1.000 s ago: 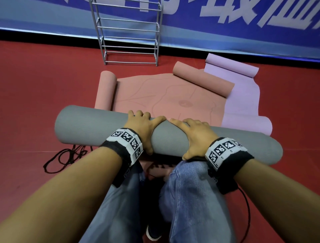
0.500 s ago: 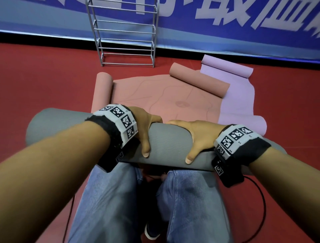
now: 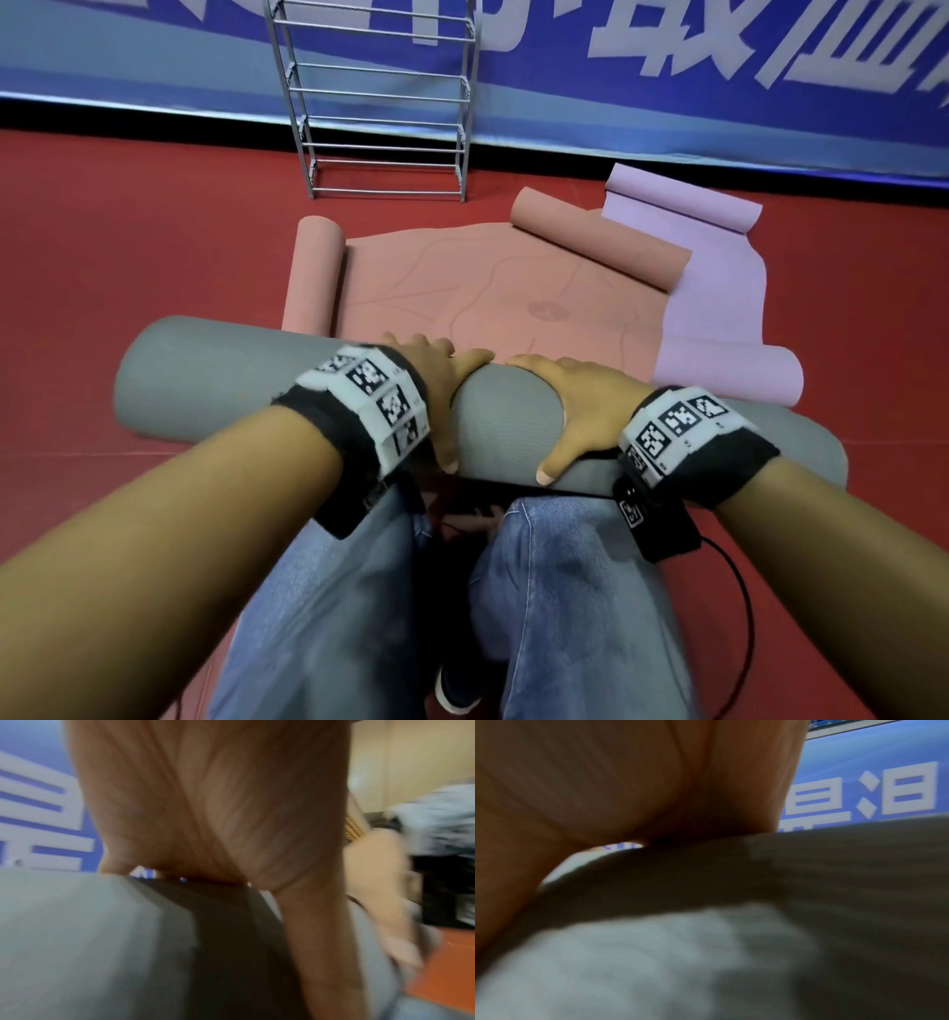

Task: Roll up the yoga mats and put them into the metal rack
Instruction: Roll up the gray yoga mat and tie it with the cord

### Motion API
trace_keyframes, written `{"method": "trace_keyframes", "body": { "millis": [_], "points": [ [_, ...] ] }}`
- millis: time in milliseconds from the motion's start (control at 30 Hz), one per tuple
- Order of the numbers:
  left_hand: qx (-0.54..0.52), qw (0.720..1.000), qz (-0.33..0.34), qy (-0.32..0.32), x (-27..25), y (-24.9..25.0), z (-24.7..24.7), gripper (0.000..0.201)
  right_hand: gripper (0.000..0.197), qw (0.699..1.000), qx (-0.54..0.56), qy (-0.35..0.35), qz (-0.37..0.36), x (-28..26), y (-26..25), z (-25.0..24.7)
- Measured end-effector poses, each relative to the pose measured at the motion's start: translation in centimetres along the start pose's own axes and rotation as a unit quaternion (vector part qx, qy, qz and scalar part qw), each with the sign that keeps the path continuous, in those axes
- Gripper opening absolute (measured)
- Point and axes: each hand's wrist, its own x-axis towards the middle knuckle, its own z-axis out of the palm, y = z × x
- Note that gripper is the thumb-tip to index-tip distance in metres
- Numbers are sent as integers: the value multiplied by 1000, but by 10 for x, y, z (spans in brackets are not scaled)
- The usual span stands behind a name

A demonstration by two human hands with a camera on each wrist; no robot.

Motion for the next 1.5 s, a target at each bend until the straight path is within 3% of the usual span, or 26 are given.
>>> {"method": "trace_keyframes", "body": {
  "millis": [67, 200, 300, 467, 600, 800, 967, 1133, 1333, 1500],
  "points": [
    [53, 997, -24, 41, -7, 17, 13, 139, 132, 999, 24, -29, -6, 8, 1, -5],
    [23, 995, -23, 99, -8, 18, 25, 134, 140, 999, 37, -32, -9, 15, 6, -5],
    [-7, 996, -20, 82, -1, 11, 16, 130, 137, 1000, 13, 7, -13, 12, 9, -1],
    [-70, 997, -11, 29, 16, -1, 3, 127, 139, 988, -132, 76, 25, -4, -3, 24],
    [-95, 995, -15, 0, 24, -5, 1, 130, 138, 983, -140, 110, 41, -2, -6, 34],
    [-16, 998, -26, 51, 19, 2, 13, 133, 131, 979, -143, 142, 32, 1, -2, 38],
    [79, 985, -58, 140, 5, 18, 43, 142, 129, 979, -143, 140, 30, 4, -1, 35],
    [77, 981, -54, 168, 6, 18, 42, 128, 127, 981, -145, 125, 37, 3, -4, 29],
    [116, 981, -33, 153, -4, 19, 26, 117, 123, 984, -146, 100, 20, -8, -7, 14],
    [46, 998, 29, 45, -2, 9, -8, 109, 121, 994, -98, 39, -1, -11, -7, -7]
  ]
}}
